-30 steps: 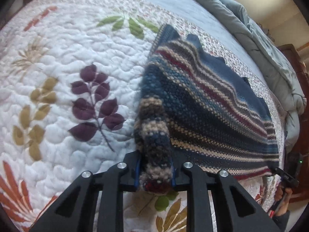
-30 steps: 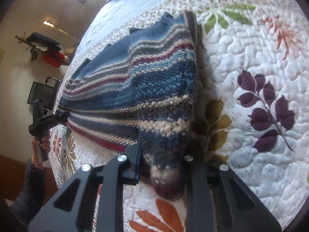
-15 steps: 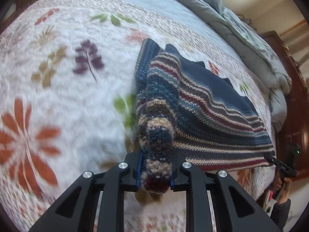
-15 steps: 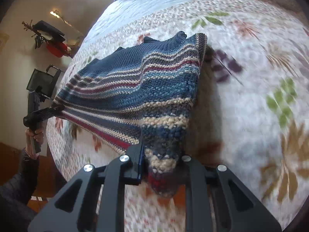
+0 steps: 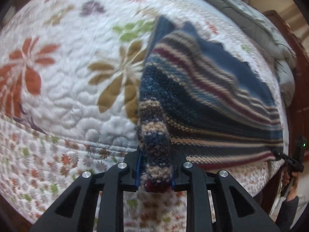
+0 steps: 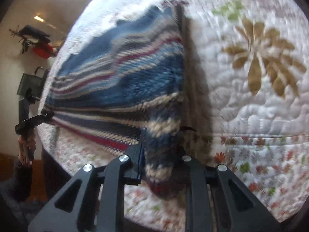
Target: Fold small clothes
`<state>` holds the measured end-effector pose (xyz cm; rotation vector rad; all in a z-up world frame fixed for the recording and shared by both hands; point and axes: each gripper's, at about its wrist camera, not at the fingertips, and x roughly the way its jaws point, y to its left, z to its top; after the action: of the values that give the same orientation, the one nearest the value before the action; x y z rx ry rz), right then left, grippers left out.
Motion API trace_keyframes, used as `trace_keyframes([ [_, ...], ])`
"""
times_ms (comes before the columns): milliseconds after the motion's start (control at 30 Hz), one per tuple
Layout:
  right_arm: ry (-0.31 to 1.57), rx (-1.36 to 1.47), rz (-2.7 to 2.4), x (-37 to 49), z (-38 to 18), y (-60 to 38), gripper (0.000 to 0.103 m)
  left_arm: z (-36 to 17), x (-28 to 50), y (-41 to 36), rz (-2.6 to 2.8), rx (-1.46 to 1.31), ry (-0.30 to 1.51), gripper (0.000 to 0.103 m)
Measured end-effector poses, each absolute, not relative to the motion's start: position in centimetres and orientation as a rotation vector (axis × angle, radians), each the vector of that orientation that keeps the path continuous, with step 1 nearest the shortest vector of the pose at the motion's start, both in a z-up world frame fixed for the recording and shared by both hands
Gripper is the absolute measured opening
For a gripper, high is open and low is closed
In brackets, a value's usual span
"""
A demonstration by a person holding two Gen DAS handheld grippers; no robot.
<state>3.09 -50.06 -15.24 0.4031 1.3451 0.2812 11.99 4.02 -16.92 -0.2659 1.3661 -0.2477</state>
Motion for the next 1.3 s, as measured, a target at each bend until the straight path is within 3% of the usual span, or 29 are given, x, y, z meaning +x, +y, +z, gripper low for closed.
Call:
trace_keyframes([
  [133, 1.345, 0.458, 0.289, 3.4, -16.2, -50.6, 0.024, -17.6, 12.3, 4.1, -0.242, -0.278, 1.366, 0.027],
  [167, 1.343, 0.434, 0.294, 3.2, -15.8, -50.6, 0.027, -17.1, 12.0, 4.1, -0.244, -0.250, 1.359, 0.033],
  [233, 1.342, 0.368, 0.277, 2.8, -14.7, -50.6, 0.042, -15.8, 11.6, 4.7, -0.236, -0.189, 1.338, 0.038],
  [367, 1.275, 0.280, 0.250, 3.1, -11.1, -50.9, 0.052, -11.8, 11.7, 7.2, -0.180, -0.136, 1.252, 0.061],
  [600, 1.179, 0.214, 0.275, 11.6, -7.6, -48.1, 0.055, -9.1, 18.0, 4.0, -0.232, -0.088, 1.163, 0.065],
  [933, 1.263, 0.215, 0.247, 23.4, -12.7, -48.0, 0.065, -15.2, 28.0, -3.1, -0.239, -0.004, 1.259, 0.068],
  [967, 1.270, 0.237, 0.273, 23.7, -13.2, -48.0, 0.064, -15.6, 28.3, -3.0, -0.252, -0.025, 1.266, 0.068],
  [1033, 1.275, 0.276, 0.327, 24.2, -13.7, -47.7, 0.029, -15.8, 28.4, -3.1, -0.287, -0.060, 1.263, 0.064],
  [1067, 1.274, 0.276, 0.333, 24.3, -13.7, -47.5, 0.014, -15.8, 28.2, -3.1, -0.297, -0.068, 1.253, 0.049],
  [1167, 1.213, 0.245, 0.365, 24.2, -12.5, -46.6, 0.009, -15.4, 27.6, -3.5, -0.282, -0.040, 1.212, 0.020],
  [1300, 1.093, 0.261, 0.410, 24.2, -9.9, -46.7, 0.009, -14.8, 27.2, -2.4, -0.240, -0.094, 1.167, 0.015],
])
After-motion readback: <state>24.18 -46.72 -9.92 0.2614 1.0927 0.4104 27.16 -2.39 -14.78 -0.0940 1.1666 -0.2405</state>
